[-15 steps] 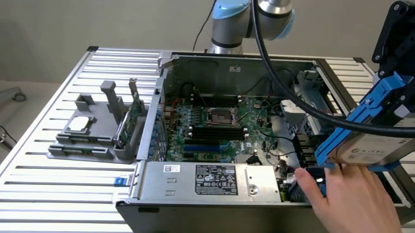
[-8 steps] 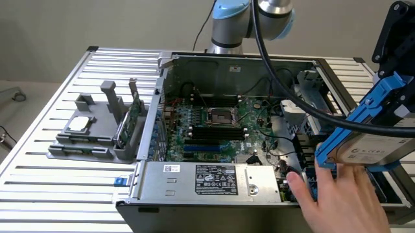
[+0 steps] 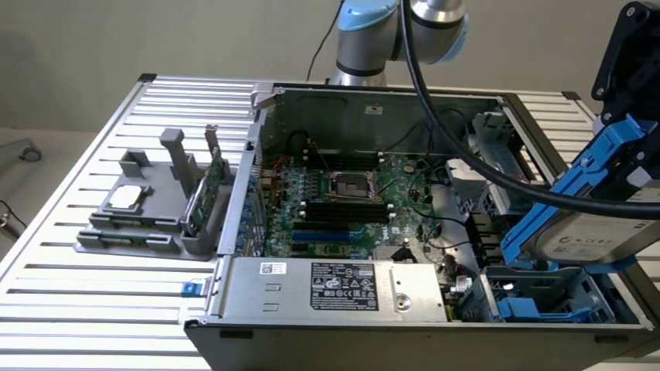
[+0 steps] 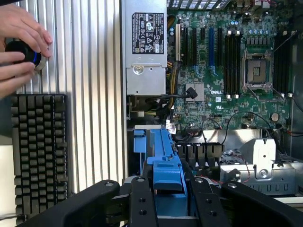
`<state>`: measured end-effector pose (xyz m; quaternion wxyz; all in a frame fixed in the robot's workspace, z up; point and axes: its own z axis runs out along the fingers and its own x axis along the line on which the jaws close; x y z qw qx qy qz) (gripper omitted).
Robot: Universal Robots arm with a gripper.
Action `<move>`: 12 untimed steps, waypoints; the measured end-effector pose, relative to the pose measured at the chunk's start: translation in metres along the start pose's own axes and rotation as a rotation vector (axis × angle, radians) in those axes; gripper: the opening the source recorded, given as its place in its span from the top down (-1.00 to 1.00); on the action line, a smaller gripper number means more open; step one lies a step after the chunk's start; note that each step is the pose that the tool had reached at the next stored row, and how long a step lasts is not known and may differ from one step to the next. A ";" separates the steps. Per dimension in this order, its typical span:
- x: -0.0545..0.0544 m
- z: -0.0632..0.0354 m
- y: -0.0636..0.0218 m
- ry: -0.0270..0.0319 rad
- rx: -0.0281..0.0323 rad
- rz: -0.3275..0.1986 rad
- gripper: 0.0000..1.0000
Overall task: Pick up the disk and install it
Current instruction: 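Pick up the disk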
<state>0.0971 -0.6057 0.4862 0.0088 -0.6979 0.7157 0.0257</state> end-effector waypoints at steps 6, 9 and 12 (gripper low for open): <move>0.000 0.0006 0.0000 -0.0003 0.0003 0.000 0.34; 0.000 0.0059 -0.0002 -0.0001 0.0003 0.000 0.34; 0.001 0.0113 -0.0003 0.0003 0.0003 0.000 0.34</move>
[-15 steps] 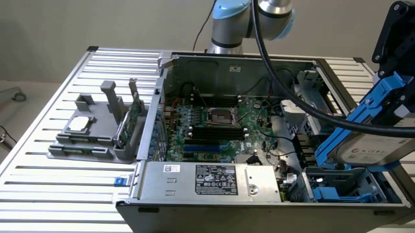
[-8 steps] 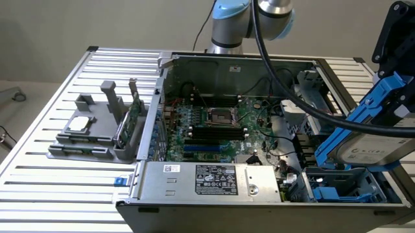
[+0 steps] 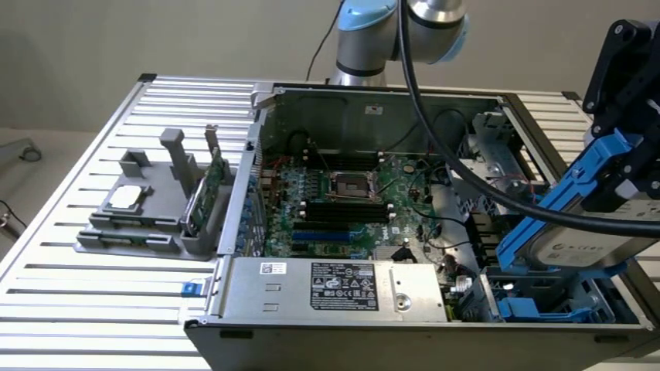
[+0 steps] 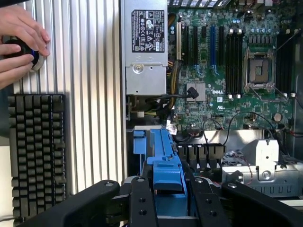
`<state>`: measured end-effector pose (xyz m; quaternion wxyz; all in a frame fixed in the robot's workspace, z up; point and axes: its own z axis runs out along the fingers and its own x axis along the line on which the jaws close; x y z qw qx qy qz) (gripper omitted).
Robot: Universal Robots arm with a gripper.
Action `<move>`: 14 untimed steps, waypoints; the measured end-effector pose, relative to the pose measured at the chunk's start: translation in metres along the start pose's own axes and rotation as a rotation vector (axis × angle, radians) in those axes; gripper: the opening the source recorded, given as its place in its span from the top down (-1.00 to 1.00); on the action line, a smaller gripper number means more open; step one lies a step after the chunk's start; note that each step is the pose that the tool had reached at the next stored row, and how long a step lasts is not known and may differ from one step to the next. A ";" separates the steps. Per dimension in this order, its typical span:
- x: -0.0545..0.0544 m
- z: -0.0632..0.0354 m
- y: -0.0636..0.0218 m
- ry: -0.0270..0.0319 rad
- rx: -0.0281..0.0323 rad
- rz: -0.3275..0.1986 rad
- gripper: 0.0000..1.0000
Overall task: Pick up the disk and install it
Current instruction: 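Pick up the disk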
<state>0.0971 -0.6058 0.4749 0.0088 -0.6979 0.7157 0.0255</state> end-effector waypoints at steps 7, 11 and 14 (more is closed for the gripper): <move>0.001 0.0126 -0.0007 0.0002 0.0000 -0.001 0.34; 0.001 0.0200 -0.0033 0.0001 -0.0002 -0.003 0.34; 0.001 0.0252 -0.0055 0.0003 -0.0001 -0.005 0.34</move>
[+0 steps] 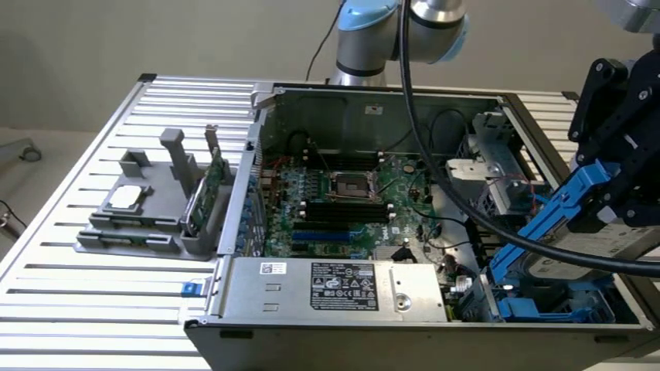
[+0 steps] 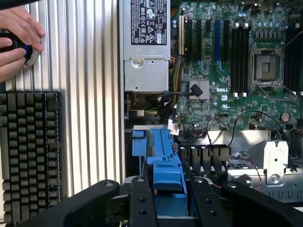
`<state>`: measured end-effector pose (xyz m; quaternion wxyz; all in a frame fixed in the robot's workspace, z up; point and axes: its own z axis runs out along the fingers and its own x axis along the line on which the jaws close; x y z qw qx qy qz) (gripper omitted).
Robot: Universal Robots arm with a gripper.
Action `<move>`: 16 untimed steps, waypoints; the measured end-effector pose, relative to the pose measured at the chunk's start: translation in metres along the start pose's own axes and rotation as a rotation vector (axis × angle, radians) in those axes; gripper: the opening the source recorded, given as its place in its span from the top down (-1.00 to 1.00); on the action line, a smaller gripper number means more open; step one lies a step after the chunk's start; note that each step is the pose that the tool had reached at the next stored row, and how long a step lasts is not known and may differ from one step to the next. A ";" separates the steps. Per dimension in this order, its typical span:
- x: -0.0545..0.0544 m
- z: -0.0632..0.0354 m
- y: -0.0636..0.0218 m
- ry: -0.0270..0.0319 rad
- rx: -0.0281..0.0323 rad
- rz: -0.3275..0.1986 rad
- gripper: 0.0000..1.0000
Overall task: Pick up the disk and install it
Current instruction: 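Pick up the disk, then insert the disk into the insertion slot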
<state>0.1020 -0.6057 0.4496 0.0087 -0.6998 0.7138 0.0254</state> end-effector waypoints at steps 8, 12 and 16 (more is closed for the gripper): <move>0.000 0.0097 -0.0024 -0.0001 0.0069 -0.010 0.34; 0.001 0.0108 -0.0025 0.0001 0.0078 -0.016 0.34; 0.001 0.0109 -0.0025 -0.0001 0.0078 -0.016 0.34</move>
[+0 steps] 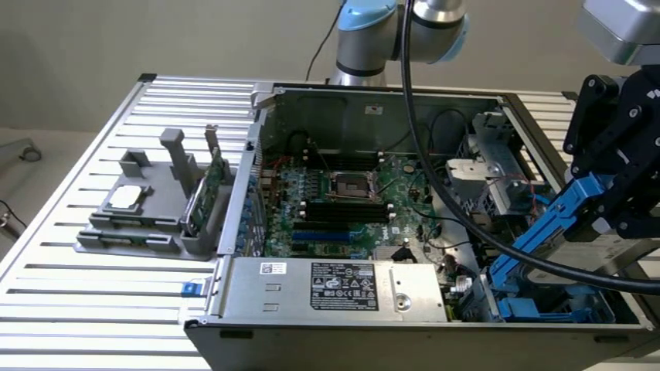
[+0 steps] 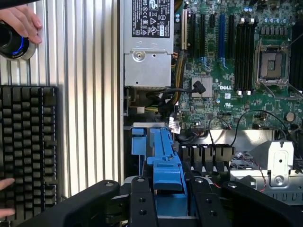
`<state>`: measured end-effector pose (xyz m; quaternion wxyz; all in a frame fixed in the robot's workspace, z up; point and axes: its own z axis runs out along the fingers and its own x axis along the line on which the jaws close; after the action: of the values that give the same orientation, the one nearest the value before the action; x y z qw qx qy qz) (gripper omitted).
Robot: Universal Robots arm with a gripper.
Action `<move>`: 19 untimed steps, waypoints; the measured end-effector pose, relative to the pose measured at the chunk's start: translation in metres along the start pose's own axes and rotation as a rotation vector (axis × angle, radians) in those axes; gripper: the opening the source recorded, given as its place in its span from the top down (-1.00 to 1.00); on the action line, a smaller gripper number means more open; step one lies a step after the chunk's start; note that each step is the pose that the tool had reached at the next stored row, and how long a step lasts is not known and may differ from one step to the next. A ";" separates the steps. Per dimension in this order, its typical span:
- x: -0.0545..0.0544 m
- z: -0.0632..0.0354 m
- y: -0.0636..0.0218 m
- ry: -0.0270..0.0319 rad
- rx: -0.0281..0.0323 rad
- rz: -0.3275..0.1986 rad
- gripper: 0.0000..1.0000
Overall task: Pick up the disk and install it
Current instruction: 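Insert the disk into the insertion slot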
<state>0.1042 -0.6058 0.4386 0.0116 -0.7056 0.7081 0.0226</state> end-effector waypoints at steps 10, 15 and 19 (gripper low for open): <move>0.000 0.0008 0.0001 0.0002 0.0002 0.000 0.34; 0.000 0.0037 0.0000 0.0004 0.0037 -0.003 0.34; 0.000 0.0057 -0.0001 0.0004 0.0102 -0.006 0.34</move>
<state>0.1042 -0.6052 0.4329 0.0152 -0.7077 0.7061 0.0188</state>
